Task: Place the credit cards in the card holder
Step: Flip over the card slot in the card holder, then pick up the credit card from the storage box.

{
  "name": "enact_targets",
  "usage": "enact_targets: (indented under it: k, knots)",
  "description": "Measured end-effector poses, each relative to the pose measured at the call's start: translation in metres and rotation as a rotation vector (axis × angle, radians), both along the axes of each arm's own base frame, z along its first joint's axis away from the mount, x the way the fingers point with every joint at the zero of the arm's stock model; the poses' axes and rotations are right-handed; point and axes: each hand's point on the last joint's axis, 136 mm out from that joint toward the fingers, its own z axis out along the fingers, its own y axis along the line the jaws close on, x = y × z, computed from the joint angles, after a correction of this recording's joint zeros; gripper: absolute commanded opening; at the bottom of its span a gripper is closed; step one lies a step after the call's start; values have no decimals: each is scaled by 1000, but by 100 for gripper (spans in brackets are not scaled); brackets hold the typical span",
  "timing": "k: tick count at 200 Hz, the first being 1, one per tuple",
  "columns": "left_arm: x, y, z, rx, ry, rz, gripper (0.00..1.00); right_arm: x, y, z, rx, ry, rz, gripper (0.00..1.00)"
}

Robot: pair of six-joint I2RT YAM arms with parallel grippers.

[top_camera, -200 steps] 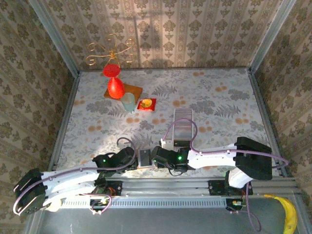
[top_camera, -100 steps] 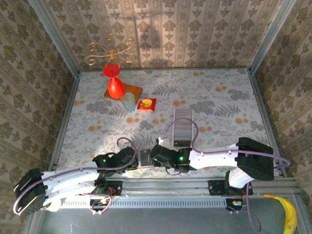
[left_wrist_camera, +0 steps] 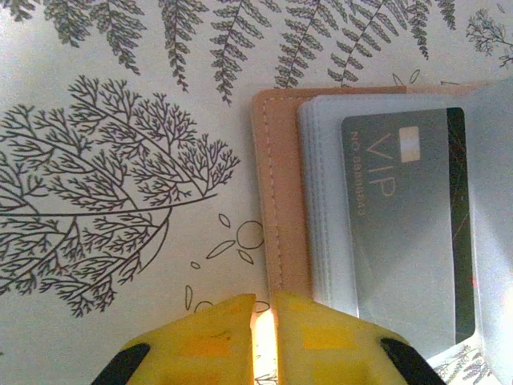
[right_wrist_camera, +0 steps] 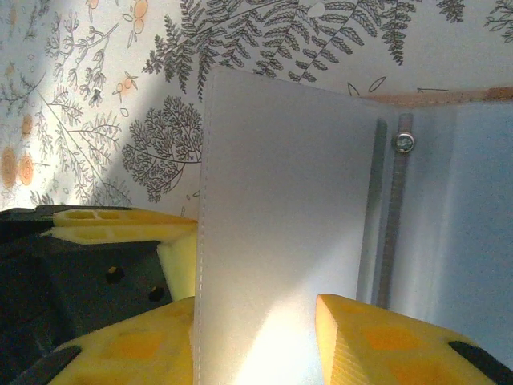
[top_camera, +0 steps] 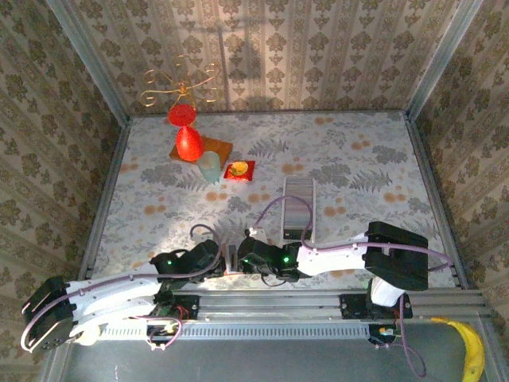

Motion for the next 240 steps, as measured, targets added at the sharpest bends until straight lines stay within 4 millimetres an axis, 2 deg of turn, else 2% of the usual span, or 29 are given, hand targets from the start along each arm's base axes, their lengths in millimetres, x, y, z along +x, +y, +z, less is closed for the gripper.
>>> enact_targets:
  k: [38,86,114,150,177,197,221,240]
  knots:
    - [0,5,1,-8,-9,17,15,2,5,3,28,-3,-1,43]
    - [0,11,7,-34,-31,38,15,-1,6,-19,-10,34,9,44]
    - [0,13,6,-32,-33,40,16,-1,14,-14,14,41,21,42]
    - [-1,14,6,-29,-32,40,19,-1,13,-8,11,20,36,40]
    - [-1,15,3,-13,-24,40,22,6,-1,22,-23,-85,81,39]
    - [-1,15,2,-7,-21,39,23,17,-16,63,-32,-219,125,39]
    - [-1,15,2,-8,-21,39,26,33,-40,122,-46,-452,200,39]
    - [-1,15,3,-10,-22,38,27,34,-60,152,-98,-642,301,39]
